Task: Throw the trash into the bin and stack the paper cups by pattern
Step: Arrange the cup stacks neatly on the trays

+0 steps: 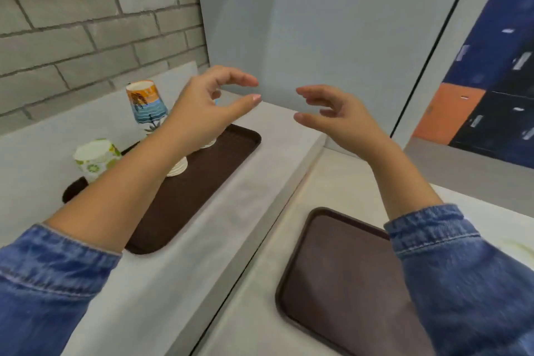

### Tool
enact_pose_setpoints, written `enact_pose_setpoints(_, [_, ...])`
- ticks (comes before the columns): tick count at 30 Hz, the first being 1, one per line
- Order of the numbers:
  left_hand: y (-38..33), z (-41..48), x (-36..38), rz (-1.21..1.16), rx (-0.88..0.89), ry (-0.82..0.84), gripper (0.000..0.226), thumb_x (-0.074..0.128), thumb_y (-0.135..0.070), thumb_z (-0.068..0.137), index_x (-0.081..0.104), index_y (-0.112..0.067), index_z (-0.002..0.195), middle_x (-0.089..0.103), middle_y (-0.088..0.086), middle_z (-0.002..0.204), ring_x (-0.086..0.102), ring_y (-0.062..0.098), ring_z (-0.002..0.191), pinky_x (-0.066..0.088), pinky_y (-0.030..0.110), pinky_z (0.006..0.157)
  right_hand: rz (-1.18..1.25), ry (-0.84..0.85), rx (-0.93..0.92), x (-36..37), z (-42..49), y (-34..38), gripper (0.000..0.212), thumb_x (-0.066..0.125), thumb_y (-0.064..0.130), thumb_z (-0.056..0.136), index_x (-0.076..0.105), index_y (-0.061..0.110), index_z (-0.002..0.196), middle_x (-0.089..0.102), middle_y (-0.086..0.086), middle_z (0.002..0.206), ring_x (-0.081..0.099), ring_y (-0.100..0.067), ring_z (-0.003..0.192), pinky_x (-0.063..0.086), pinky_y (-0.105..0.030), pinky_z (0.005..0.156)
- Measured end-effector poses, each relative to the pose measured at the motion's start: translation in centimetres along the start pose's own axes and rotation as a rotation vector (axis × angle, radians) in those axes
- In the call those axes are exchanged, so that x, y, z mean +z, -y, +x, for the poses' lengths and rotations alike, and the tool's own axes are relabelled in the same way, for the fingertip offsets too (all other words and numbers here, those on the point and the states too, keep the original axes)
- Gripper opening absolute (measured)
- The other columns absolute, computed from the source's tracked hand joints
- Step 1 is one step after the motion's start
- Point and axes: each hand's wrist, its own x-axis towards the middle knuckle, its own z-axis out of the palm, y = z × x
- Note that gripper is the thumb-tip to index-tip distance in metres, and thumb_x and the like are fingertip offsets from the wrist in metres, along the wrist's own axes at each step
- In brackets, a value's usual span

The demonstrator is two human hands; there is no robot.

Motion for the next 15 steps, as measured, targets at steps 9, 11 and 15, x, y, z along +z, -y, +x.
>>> enact_pose_setpoints(9, [-8.1, -7.4, 17.2, -0.212, -0.098, 0.263, 0.022, 0.07, -0.032, 0.082, 0.063, -0.033, 0.103, 0.063, -0.015, 0.113, 0.054, -0.005, 0.111, 0.043, 0.028, 0.102, -0.104, -0.292, 0.033, -13.9, -16.5, -2.7, 0.026, 0.068, 0.024, 0.087, 0.067, 0.021, 0.113, 0.068, 0.006, 0.11, 0.063, -0.005, 0.102, 0.051, -0.029, 0.093])
enact_pose_setpoints(11, [-8.9, -9.2, 20.8, -0.258, -0.143, 0.319, 0.028, 0.071, -0.032, 0.08, 0.062, -0.032, 0.107, 0.063, -0.012, 0.113, 0.054, -0.005, 0.111, 0.043, 0.029, 0.102, -0.073, -0.329, 0.086, -15.9, -19.4, -4.3, 0.027, 0.068, 0.024, 0.086, 0.068, 0.017, 0.112, 0.068, 0.002, 0.109, 0.063, -0.008, 0.1, 0.053, -0.024, 0.086])
enact_pose_setpoints(15, [-9.0, -11.8, 26.9, -0.243, -0.221, 0.417, 0.04, 0.071, -0.034, 0.081, 0.058, -0.031, 0.118, 0.059, -0.01, 0.118, 0.051, -0.002, 0.115, 0.041, 0.024, 0.1, 0.005, -0.392, 0.196, -18.5, -24.2, -9.0, 0.037, 0.066, 0.034, 0.087, 0.06, 0.025, 0.122, 0.062, 0.004, 0.119, 0.059, -0.006, 0.107, 0.047, -0.019, 0.089])
